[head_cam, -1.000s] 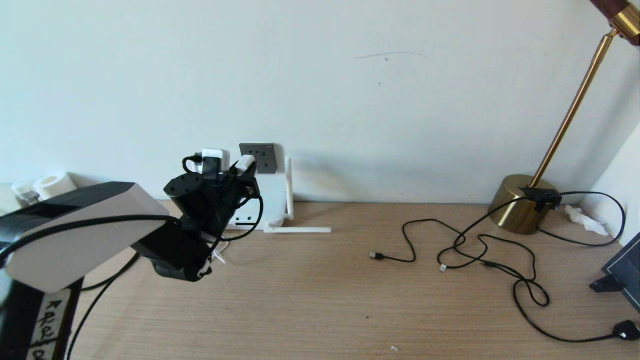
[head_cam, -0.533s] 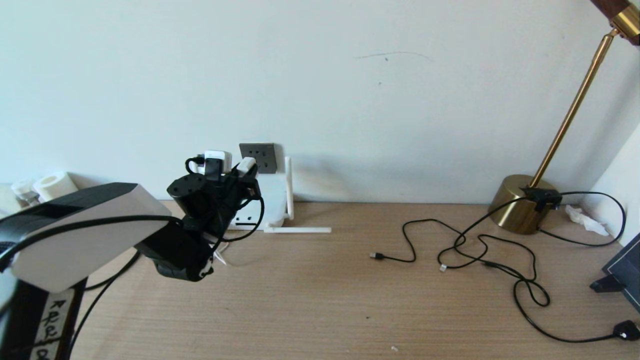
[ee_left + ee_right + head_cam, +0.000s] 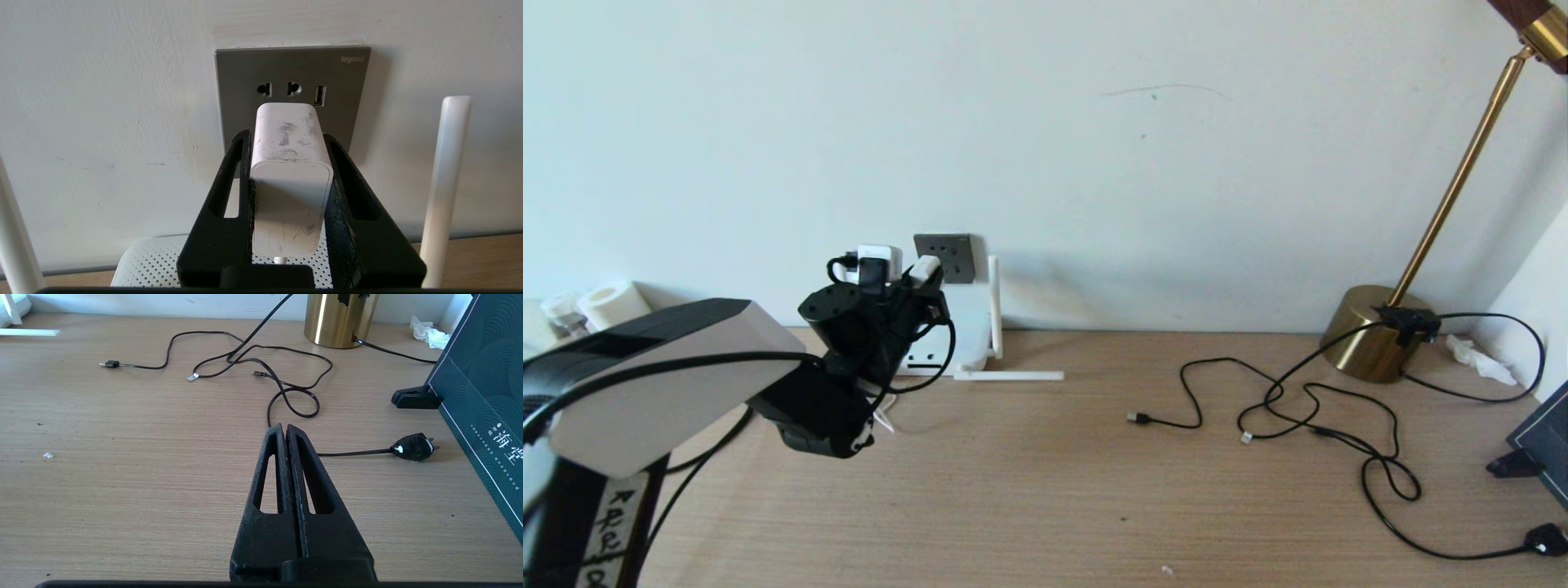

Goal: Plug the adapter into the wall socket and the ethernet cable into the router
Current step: Plug plug into socket

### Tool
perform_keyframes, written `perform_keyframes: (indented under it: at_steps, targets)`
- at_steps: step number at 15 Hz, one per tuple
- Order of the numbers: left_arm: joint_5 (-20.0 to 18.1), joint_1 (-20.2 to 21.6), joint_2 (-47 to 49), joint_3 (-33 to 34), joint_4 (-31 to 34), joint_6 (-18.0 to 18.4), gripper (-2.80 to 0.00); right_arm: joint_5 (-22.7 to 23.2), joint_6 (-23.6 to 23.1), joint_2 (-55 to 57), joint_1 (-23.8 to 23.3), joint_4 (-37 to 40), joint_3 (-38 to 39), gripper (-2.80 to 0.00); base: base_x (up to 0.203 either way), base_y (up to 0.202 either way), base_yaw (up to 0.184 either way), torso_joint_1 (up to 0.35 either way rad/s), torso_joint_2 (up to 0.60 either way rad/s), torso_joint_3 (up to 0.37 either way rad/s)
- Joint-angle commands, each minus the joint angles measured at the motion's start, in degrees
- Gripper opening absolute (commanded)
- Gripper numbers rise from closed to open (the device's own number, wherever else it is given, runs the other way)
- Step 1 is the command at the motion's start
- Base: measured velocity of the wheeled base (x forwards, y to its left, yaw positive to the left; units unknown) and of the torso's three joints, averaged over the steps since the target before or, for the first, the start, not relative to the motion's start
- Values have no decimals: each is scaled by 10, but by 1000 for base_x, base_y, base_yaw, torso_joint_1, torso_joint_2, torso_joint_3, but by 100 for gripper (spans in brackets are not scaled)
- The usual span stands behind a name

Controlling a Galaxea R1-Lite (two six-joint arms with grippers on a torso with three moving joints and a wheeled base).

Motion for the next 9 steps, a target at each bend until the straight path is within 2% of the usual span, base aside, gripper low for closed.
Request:
perform_keyframes:
  at_steps: [1, 4, 9]
  targets:
    - [7, -1, 1, -3, -5, 0, -280, 0, 0, 0, 0, 0, 0, -280, 0, 0, 0, 0, 0, 0]
    - [12, -1, 1, -5, -5, -1, -280, 0, 0, 0, 0, 0, 0, -280, 0, 0, 0, 0, 0, 0]
    - [56, -9, 1, -7, -7, -2, -280, 0, 0, 0, 0, 0, 0, -280, 0, 0, 0, 0, 0, 0]
